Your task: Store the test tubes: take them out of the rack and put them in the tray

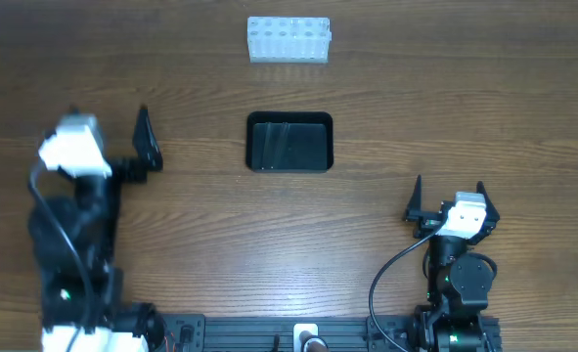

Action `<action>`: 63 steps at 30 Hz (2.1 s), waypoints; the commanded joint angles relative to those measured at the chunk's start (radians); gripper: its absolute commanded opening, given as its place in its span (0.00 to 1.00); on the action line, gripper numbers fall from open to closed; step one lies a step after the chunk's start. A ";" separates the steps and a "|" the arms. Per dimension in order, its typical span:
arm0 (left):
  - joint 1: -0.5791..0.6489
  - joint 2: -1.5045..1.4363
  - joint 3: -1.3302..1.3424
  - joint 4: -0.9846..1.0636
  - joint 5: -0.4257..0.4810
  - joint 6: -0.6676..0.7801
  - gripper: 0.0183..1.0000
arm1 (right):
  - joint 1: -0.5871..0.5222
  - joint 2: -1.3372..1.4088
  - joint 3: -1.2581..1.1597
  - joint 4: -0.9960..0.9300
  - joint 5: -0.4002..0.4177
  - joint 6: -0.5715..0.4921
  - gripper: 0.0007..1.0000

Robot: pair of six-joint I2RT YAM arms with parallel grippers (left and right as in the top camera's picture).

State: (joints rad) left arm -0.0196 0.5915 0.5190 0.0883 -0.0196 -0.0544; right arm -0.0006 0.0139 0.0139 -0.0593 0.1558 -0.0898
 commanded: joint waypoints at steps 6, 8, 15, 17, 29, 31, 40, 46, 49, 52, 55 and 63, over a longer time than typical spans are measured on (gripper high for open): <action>0.007 -0.314 -0.279 0.035 0.054 0.029 1.00 | -0.005 -0.009 -0.009 0.000 -0.002 -0.005 0.99; 0.007 -0.362 -0.308 0.023 0.058 0.028 1.00 | -0.005 -0.009 -0.009 0.000 -0.002 -0.005 0.99; 0.007 -0.501 -0.417 0.006 0.084 0.028 1.00 | -0.005 -0.009 -0.009 0.000 -0.002 -0.005 0.99; 0.007 -0.526 -0.441 0.005 0.094 0.028 1.00 | -0.005 -0.009 -0.009 0.000 -0.002 -0.005 0.99; 0.007 -0.581 -0.513 -0.101 0.108 0.029 1.00 | -0.005 -0.009 -0.009 0.000 -0.002 -0.005 0.99; 0.007 -0.581 -0.513 -0.153 0.105 0.028 1.00 | -0.005 -0.009 -0.009 0.000 -0.002 -0.005 0.99; 0.007 -0.579 -0.513 -0.160 0.098 0.028 1.00 | -0.005 -0.009 -0.009 0.000 -0.002 -0.005 0.99; 0.007 -0.579 -0.513 -0.160 0.098 0.028 1.00 | -0.005 -0.009 -0.009 0.000 -0.002 -0.005 0.99; 0.007 -0.579 -0.513 -0.160 0.098 0.028 1.00 | -0.005 -0.009 -0.009 0.000 -0.002 -0.005 0.99; 0.007 -0.579 -0.513 -0.160 0.098 0.028 1.00 | -0.005 -0.009 -0.009 0.000 -0.002 -0.005 0.99; 0.007 -0.579 -0.513 -0.160 0.098 0.028 1.00 | -0.005 -0.009 -0.009 0.000 -0.002 -0.005 0.99; 0.007 -0.579 -0.513 -0.161 0.098 0.028 1.00 | -0.005 -0.009 -0.009 0.000 -0.002 -0.005 0.99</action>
State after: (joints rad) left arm -0.0189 0.0216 0.0109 -0.0689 0.0750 -0.0444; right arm -0.0006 0.0139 0.0135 -0.0589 0.1558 -0.0898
